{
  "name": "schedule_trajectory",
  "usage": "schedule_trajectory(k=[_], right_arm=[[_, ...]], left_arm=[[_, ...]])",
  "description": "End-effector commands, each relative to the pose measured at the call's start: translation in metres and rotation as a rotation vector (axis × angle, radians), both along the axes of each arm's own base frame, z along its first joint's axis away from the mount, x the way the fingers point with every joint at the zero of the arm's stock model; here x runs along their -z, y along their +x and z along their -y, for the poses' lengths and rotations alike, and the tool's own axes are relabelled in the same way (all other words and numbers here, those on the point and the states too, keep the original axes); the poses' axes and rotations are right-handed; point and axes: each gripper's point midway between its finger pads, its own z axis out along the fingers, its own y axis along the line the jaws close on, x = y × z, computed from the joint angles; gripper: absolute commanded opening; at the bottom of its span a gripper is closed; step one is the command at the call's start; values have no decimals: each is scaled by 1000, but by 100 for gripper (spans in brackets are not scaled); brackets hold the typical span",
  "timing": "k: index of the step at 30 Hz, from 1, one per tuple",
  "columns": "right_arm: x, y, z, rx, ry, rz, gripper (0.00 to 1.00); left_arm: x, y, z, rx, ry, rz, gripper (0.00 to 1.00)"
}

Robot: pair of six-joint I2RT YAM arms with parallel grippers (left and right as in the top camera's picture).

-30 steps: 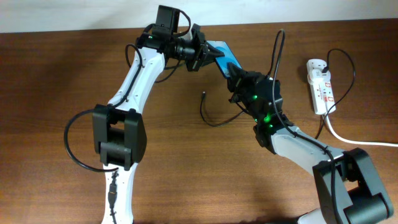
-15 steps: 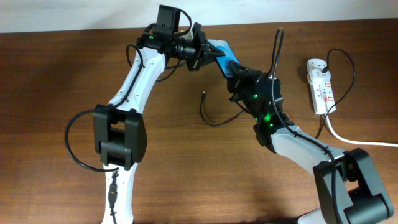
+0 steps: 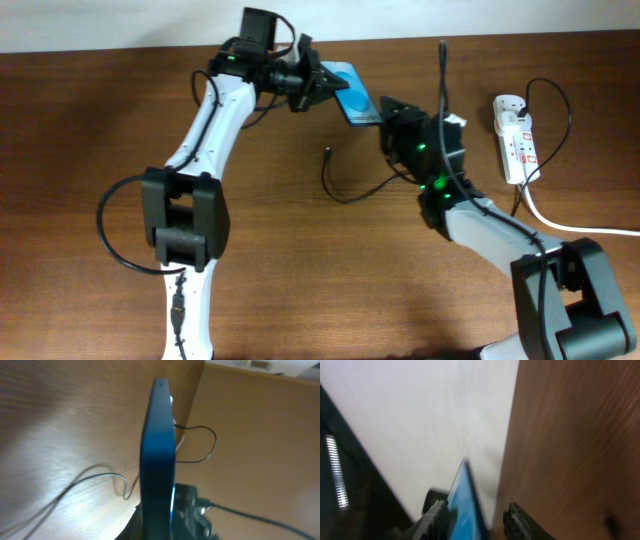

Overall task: Plug charger to phone and switch on socket
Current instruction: 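Release the phone from the right gripper and move right gripper to cable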

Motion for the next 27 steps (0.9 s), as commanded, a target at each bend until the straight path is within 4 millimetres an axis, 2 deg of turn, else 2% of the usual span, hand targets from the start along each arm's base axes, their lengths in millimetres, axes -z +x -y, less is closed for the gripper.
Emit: schedule_trajectory(k=[1,5,8,10,12,15,16,21,27], right_arm=[[-9,2,12,-115,-175,92,40],[-1,-4,14,-221,-261,108,40],[14,-14,10,-323,-347,97,42],[19,-22,1,-411,-410,122,54],[30,-30,-3,-472,-442,102,57],[34,-39,-11,-563,-487,128,52],[36,-42,-14,-602,-488,101,52],[23,-44,-18,-714,-574,31,51],[-7,-45,-30,-786,-762,-23,52]], left_arm=[[-4,10,-35,13,15,111,0],[4,8,-60,25,49,133,0],[12,2,-81,48,79,142,0],[16,-4,-91,55,90,126,0],[19,-12,-101,47,92,64,0],[10,-21,-103,72,19,43,0],[2,-24,-104,85,-35,53,0],[-28,-22,-116,90,-213,96,0],[-30,-11,-157,10,-218,109,0]])
